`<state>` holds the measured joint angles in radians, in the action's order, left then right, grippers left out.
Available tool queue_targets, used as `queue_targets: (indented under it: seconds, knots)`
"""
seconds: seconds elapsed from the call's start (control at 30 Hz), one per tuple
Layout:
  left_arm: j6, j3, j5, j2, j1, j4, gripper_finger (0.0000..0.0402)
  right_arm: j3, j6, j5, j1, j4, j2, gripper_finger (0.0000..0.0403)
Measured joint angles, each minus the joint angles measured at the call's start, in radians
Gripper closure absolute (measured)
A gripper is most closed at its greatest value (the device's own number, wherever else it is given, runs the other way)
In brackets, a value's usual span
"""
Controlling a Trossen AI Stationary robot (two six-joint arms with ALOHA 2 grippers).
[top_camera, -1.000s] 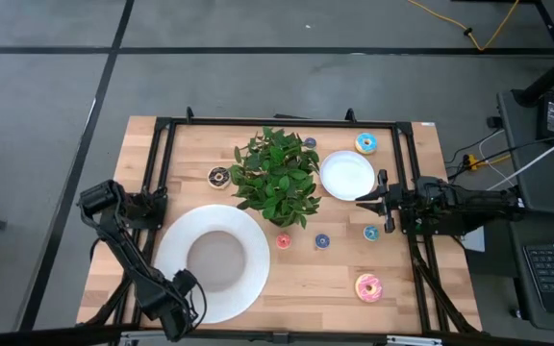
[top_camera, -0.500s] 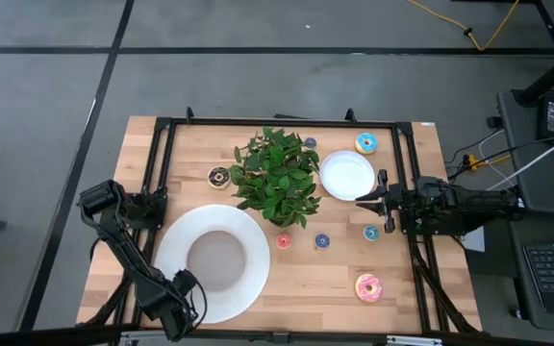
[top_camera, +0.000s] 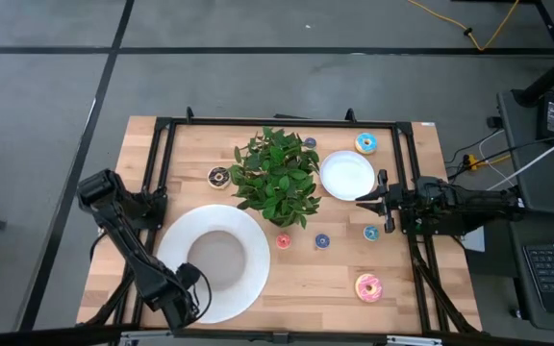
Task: Pick & Place donuts
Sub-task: Put the small light blue donut on the white plate
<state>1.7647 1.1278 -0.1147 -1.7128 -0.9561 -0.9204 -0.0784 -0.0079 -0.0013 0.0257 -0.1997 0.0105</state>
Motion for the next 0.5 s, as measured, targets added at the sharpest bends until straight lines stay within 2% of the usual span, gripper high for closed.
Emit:
queue_targets:
  seconds: [0.5]
  knots:
    - [-0.204,0.0,0.036,0.17,0.113,-0.115,0.0399,0.0,0.0,0.0,0.0,0.0,0.0,0.034]
